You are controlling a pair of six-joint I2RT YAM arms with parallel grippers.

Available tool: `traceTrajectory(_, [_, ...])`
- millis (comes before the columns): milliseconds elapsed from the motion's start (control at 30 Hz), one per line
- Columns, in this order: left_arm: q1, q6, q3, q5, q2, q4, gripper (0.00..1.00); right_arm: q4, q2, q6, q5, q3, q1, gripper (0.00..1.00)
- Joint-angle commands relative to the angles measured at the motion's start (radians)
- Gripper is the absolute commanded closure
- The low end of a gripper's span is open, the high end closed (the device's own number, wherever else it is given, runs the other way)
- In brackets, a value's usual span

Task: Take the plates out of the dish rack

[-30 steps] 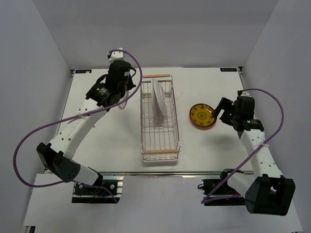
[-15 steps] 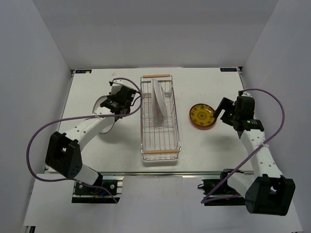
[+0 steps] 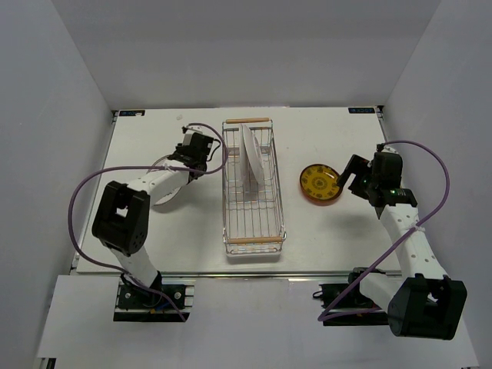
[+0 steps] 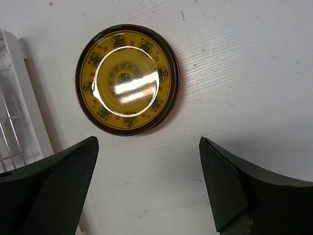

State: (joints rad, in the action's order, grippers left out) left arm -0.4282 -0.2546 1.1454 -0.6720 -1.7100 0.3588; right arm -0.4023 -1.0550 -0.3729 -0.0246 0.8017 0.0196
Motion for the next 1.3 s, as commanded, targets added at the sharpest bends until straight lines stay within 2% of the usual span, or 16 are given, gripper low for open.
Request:
traceTrajectory(0, [0.022, 0.003, 0.059, 0.014, -0.020, -0.017, 0.65, 0.014, 0.007, 0.012, -0.017, -0.009, 0.002, 0.11])
traceTrajectory(300, [0.051, -0.044, 0.048, 0.066, -0.033, 0.002, 0.64, 0.011, 0.006, 0.009, -0.014, -0.007, 0.003, 0.11])
traceTrajectory(433, [0.051, -0.063, 0.062, 0.091, 0.027, 0.032, 0.57, 0.010, 0.009, 0.009, -0.012, -0.007, 0.002, 0.11])
traceTrajectory(533, [0.051, -0.072, 0.085, 0.147, 0.113, 0.063, 0.47, 0.010, 0.013, 0.009, -0.012, -0.007, 0.002, 0.11])
traceTrajectory(567, [0.051, -0.072, 0.088, 0.164, 0.136, 0.066, 0.38, 0.010, 0.016, 0.009, -0.012, -0.006, 0.002, 0.11])
traceTrajectory(633, [0.051, -0.072, 0.094, 0.218, 0.217, 0.077, 0.31, 0.007, 0.018, 0.009, -0.012, -0.006, 0.002, 0.11])
traceTrajectory(667, [0.051, -0.072, 0.097, 0.238, 0.245, 0.077, 0.18, 0.006, 0.018, 0.008, -0.011, -0.007, 0.003, 0.11])
traceTrajectory(800, [0.040, -0.068, 0.093, 0.371, 0.374, 0.057, 0.02, 0.005, 0.021, 0.008, -0.009, -0.009, 0.002, 0.11])
traceTrajectory(900, [0.040, -0.052, 0.093, 0.486, 0.447, 0.034, 0.02, 0.003, 0.024, 0.006, -0.008, -0.007, 0.003, 0.11])
traceTrajectory(933, [0.031, -0.045, 0.094, 0.577, 0.458, 0.028, 0.02, 0.005, 0.026, 0.006, -0.008, -0.009, 0.003, 0.11])
traceTrajectory(1000, [0.031, -0.023, 0.097, 0.670, 0.472, 0.020, 0.02, 0.005, 0.030, 0.009, -0.008, -0.007, 0.002, 0.11])
traceTrajectory(1033, [0.031, -0.014, 0.103, 0.775, 0.469, 0.023, 0.02, 0.005, 0.030, 0.008, -0.008, -0.009, 0.002, 0.11])
traceTrajectory(1133, [0.031, -0.008, 0.135, 0.868, 0.429, 0.054, 0.02, 0.000, 0.041, 0.011, -0.014, -0.009, 0.002, 0.11])
traceTrajectory(1267, [0.022, -0.002, 0.158, 0.913, 0.362, 0.078, 0.02, 0.005, 0.046, 0.012, -0.014, -0.010, 0.002, 0.11])
